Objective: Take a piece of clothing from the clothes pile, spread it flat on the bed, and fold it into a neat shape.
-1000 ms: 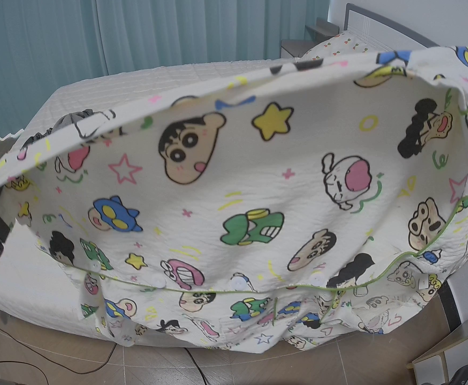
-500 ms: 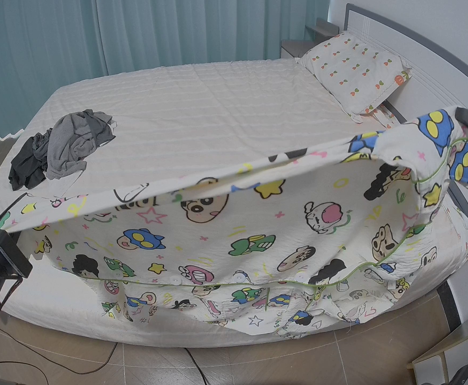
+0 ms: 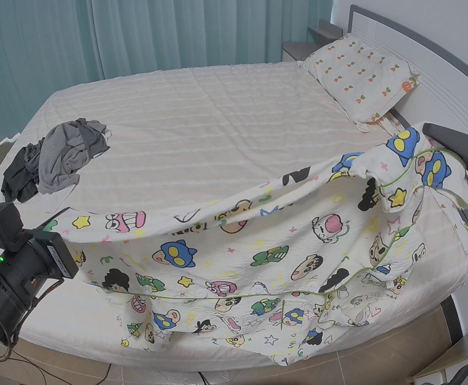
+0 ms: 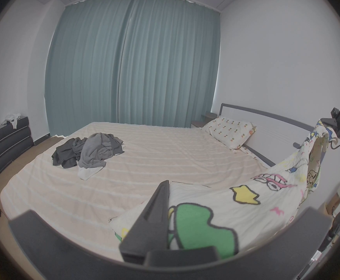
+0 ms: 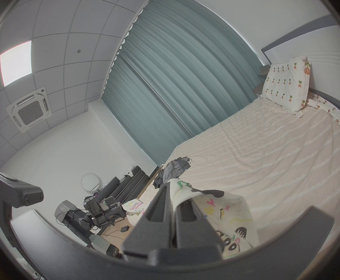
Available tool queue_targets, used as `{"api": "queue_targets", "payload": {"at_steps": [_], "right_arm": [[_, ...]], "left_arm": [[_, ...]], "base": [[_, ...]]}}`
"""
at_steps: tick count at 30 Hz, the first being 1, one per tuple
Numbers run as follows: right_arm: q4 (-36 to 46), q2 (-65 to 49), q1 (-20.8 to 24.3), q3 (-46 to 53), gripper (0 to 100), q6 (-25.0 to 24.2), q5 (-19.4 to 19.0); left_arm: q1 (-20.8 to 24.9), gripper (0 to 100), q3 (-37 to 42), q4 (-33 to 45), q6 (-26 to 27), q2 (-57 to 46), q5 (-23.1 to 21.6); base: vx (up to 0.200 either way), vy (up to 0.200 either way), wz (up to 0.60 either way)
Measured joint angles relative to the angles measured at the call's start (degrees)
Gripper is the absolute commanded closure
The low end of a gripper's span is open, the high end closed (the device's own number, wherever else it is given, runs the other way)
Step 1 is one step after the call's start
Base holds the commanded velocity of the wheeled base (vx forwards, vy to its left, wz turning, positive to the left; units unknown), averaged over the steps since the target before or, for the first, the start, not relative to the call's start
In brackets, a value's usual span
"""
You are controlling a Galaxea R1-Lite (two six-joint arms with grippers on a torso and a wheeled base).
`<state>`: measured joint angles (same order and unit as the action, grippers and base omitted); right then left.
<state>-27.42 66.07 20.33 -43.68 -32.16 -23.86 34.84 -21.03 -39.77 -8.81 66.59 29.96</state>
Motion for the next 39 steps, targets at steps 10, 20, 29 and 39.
{"api": "queue_targets", "payload": {"at_steps": [10, 20, 29, 39], "right_arm": [[-6.9, 9.1, -2.9, 0.0, 100, 0.0, -2.2], [-10.8, 17.0, -4.8, 0.1, 100, -0.2, -3.7], [-11.6, 20.7, -5.3, 0.1, 100, 0.0, -3.8], [-17.7, 26.8, -6.0, 0.2, 100, -0.5, -3.8]], "left_arm": [[-2.8, 100, -5.4, -0.4, -6.6, 12.8, -0.5], [-5.5, 100, -9.7, -4.7, -12.3, 23.5, -0.8], [-5.8, 100, -10.7, -5.3, -12.4, 29.1, -0.8], [-6.9, 100, -14.0, -8.5, -12.5, 37.7, -0.7]], "base": [[0.02, 0.0, 0.0], [0.02, 0.0, 0.0], [0.111, 0.0, 0.0], [0.0, 0.0, 0.0]]}}
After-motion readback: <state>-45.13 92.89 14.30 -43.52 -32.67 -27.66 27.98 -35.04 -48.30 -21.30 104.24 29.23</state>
